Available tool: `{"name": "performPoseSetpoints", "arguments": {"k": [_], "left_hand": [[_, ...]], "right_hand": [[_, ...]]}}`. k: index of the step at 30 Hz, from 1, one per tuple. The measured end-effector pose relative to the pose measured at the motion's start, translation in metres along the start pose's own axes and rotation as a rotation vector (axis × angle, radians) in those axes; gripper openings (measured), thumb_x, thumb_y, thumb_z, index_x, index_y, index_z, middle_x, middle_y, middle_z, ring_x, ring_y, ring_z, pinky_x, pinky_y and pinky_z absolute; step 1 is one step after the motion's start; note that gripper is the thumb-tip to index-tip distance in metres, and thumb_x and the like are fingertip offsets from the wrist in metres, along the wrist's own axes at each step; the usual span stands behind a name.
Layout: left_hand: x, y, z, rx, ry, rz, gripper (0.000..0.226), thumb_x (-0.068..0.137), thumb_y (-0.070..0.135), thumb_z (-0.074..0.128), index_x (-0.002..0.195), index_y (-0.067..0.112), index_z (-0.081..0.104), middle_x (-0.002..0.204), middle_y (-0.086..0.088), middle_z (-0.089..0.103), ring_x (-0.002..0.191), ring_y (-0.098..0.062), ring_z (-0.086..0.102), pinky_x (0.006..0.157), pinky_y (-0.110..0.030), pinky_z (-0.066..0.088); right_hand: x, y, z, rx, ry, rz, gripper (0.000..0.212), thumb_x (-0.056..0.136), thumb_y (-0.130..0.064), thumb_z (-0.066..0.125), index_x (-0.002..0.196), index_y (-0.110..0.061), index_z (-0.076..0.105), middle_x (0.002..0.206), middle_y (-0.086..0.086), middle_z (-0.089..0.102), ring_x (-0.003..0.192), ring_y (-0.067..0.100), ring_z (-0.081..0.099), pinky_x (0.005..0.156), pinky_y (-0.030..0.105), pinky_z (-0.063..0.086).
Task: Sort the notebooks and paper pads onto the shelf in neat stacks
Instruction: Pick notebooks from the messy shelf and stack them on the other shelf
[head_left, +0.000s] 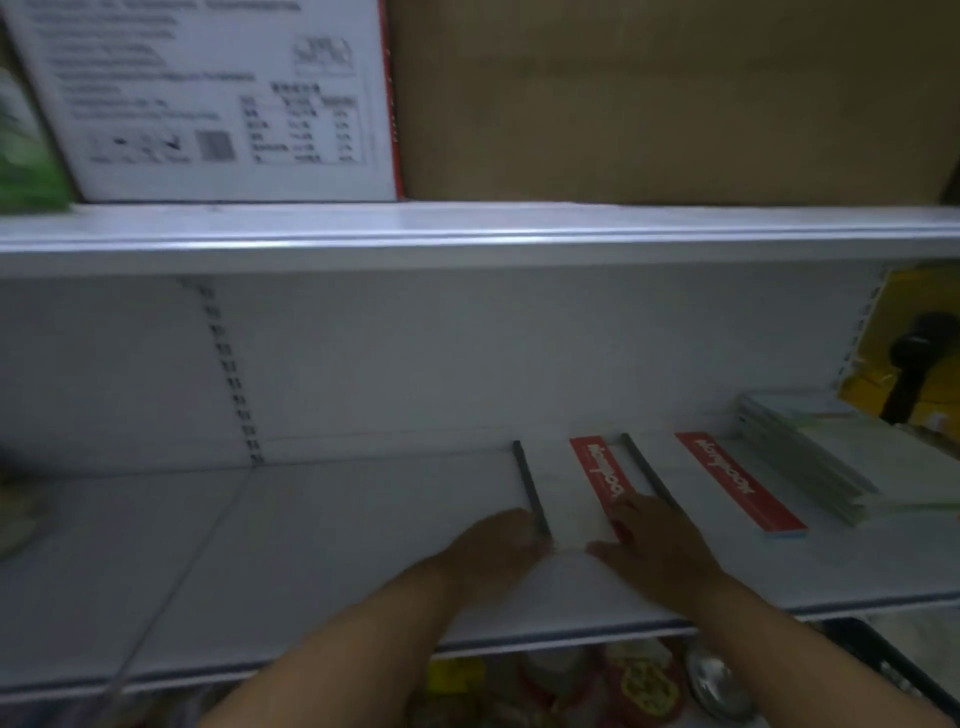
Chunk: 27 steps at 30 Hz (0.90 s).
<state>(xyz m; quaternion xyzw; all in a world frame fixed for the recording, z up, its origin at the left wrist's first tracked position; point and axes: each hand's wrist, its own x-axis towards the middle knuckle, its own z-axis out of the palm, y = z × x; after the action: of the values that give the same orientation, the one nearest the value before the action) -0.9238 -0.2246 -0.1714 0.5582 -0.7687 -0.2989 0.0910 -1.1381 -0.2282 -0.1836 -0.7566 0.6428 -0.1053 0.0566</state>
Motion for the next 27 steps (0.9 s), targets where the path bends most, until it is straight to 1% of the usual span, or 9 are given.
{"name": "performPoseSetpoints", "arguments": {"k": [2, 3, 6, 9, 11, 15, 19, 23, 27], "left_hand": [[-0.026, -0.022, -0.015, 0.149, -0.039, -0.049, 0.062, 0.099, 0.051, 0.031, 0.152, 0.022, 0.016, 0.16, 0.004, 0.007, 0.146, -0.012, 0.01, 0.117, -0.027, 0.008], [-0.043, -0.035, -0.025, 0.227, -0.043, -0.081, 0.065, 0.099, 0.053, 0.028, 0.152, 0.021, 0.011, 0.16, 0.004, 0.001, 0.147, -0.012, 0.004, 0.117, -0.028, 0.005], [-0.11, -0.08, -0.071, 0.36, 0.04, -0.198, 0.066, 0.099, 0.054, 0.024, 0.153, 0.021, 0.006, 0.161, 0.002, -0.003, 0.147, -0.014, -0.001, 0.118, -0.031, 0.004], [-0.196, -0.125, -0.131, 0.469, 0.201, -0.315, 0.065, 0.099, 0.053, 0.025, 0.153, 0.02, 0.011, 0.161, -0.002, 0.002, 0.148, -0.017, 0.002, 0.118, -0.032, 0.006], [-0.26, -0.154, -0.17, 0.523, 0.296, -0.415, 0.064, 0.099, 0.052, 0.027, 0.152, 0.019, 0.015, 0.161, -0.003, 0.005, 0.148, -0.018, 0.004, 0.119, -0.034, 0.007], [-0.391, -0.209, -0.219, 0.53, 0.451, -0.591, 0.064, 0.097, 0.055, 0.027, 0.151, 0.022, 0.019, 0.16, -0.002, 0.008, 0.148, -0.019, 0.002, 0.12, -0.041, 0.006], [-0.487, -0.253, -0.227, 0.442, 0.463, -0.743, 0.065, 0.096, 0.058, 0.024, 0.151, 0.025, 0.018, 0.161, 0.001, 0.002, 0.147, -0.016, -0.005, 0.119, -0.043, 0.0], [-0.539, -0.289, -0.233, 0.369, 0.514, -0.821, 0.064, 0.096, 0.058, 0.023, 0.151, 0.025, 0.02, 0.161, 0.003, 0.003, 0.148, -0.016, -0.005, 0.118, -0.046, 0.002], [-0.558, -0.327, -0.243, 0.348, 0.543, -0.791, 0.062, 0.097, 0.056, 0.025, 0.151, 0.025, 0.02, 0.161, 0.003, 0.003, 0.147, -0.015, -0.005, 0.119, -0.045, 0.002]], "right_hand": [[0.005, -0.007, -0.008, -0.134, -0.124, 0.056, 0.065, 0.088, -0.063, 0.04, 0.138, -0.022, 0.039, 0.142, -0.002, 0.042, 0.126, 0.019, 0.042, 0.105, 0.034, 0.036], [0.007, -0.015, -0.012, -0.224, -0.185, 0.088, 0.064, 0.09, -0.061, 0.038, 0.139, -0.021, 0.037, 0.144, 0.0, 0.04, 0.128, 0.021, 0.042, 0.107, 0.038, 0.034], [0.01, -0.071, -0.017, -0.411, -0.216, 0.084, 0.051, 0.094, -0.042, 0.04, 0.14, -0.02, 0.04, 0.151, 0.008, 0.029, 0.137, 0.025, 0.031, 0.114, 0.045, 0.022], [-0.008, -0.187, -0.015, -0.319, -0.244, -0.18, 0.063, 0.096, -0.043, 0.039, 0.15, -0.019, 0.016, 0.158, 0.011, 0.008, 0.144, 0.027, 0.014, 0.119, 0.042, 0.012], [-0.031, -0.276, -0.015, -0.25, -0.275, -0.395, 0.065, 0.097, -0.041, 0.04, 0.152, -0.022, 0.009, 0.159, 0.008, -0.001, 0.146, 0.026, 0.004, 0.119, 0.04, 0.009], [-0.068, -0.431, -0.007, -0.211, -0.213, -0.695, 0.058, 0.096, -0.037, 0.045, 0.146, -0.015, 0.026, 0.157, 0.013, 0.009, 0.143, 0.032, 0.015, 0.116, 0.044, 0.022], [-0.118, -0.552, 0.006, -0.163, -0.259, -0.888, 0.058, 0.093, -0.038, 0.05, 0.142, -0.012, 0.033, 0.149, 0.016, 0.027, 0.139, 0.033, 0.023, 0.112, 0.043, 0.029], [-0.142, -0.627, 0.027, -0.197, -0.271, -1.037, 0.056, 0.094, -0.038, 0.047, 0.142, -0.012, 0.033, 0.15, 0.015, 0.026, 0.142, 0.033, 0.017, 0.114, 0.045, 0.026], [-0.115, -0.678, 0.047, -0.235, -0.253, -1.044, 0.058, 0.092, -0.039, 0.051, 0.143, -0.015, 0.034, 0.151, 0.014, 0.025, 0.142, 0.031, 0.019, 0.113, 0.044, 0.027]]}}
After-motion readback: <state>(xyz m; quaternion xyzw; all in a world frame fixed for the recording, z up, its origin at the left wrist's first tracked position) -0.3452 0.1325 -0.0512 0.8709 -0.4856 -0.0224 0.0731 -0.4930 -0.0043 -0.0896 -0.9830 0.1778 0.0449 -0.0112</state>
